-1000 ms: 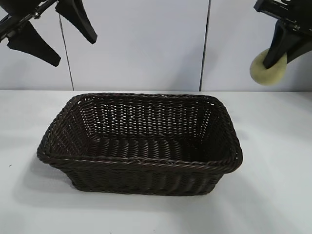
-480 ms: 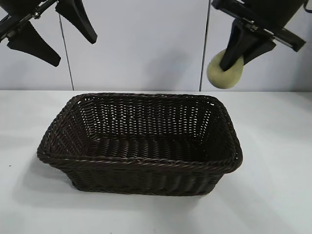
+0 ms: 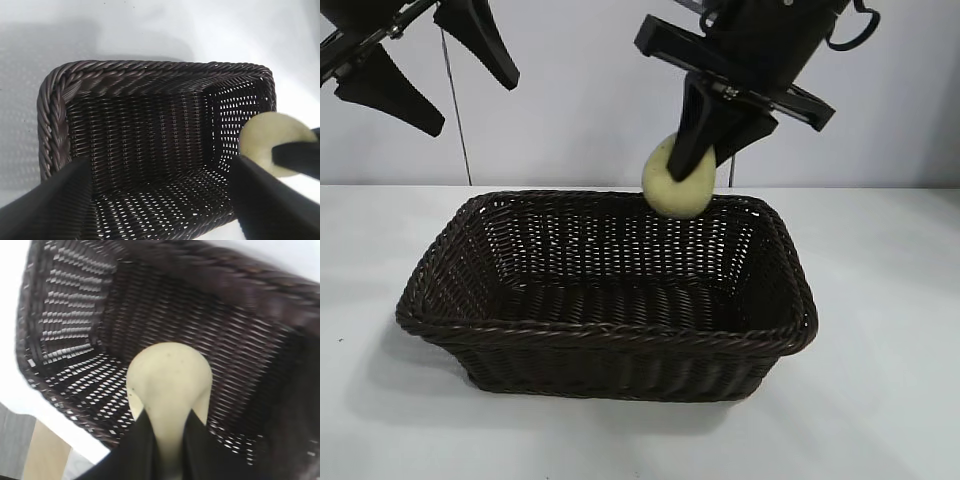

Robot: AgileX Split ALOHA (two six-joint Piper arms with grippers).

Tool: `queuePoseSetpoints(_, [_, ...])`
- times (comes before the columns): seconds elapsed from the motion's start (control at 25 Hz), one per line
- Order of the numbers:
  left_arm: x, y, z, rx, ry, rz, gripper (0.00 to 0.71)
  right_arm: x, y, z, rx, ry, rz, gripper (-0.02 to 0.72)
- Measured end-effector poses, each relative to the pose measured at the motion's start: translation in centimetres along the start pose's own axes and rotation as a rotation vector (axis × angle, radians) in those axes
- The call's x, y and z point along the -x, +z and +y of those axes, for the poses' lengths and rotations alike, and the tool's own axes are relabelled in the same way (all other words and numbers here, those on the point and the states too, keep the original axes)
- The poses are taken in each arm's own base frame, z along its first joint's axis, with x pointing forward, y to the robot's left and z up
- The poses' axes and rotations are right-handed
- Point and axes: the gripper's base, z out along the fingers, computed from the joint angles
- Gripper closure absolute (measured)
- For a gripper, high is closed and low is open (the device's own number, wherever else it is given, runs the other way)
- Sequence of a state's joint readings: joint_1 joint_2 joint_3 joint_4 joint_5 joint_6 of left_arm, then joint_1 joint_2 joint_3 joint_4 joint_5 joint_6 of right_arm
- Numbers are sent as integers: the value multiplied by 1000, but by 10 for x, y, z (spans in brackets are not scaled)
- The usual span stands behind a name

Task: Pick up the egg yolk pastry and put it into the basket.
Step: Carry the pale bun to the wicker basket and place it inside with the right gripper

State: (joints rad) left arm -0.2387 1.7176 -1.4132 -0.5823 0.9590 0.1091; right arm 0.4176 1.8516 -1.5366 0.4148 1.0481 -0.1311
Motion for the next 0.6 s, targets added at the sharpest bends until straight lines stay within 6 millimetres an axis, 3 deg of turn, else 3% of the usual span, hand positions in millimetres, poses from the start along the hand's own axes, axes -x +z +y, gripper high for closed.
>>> queuePoseSetpoints(0.36, [0, 0, 0, 0, 0, 0, 161, 0, 6, 9, -40, -29, -11, 627])
queuePoseSetpoints(0.6, [0, 0, 0, 0, 0, 0, 161, 0, 42, -6, -64, 11, 70, 627])
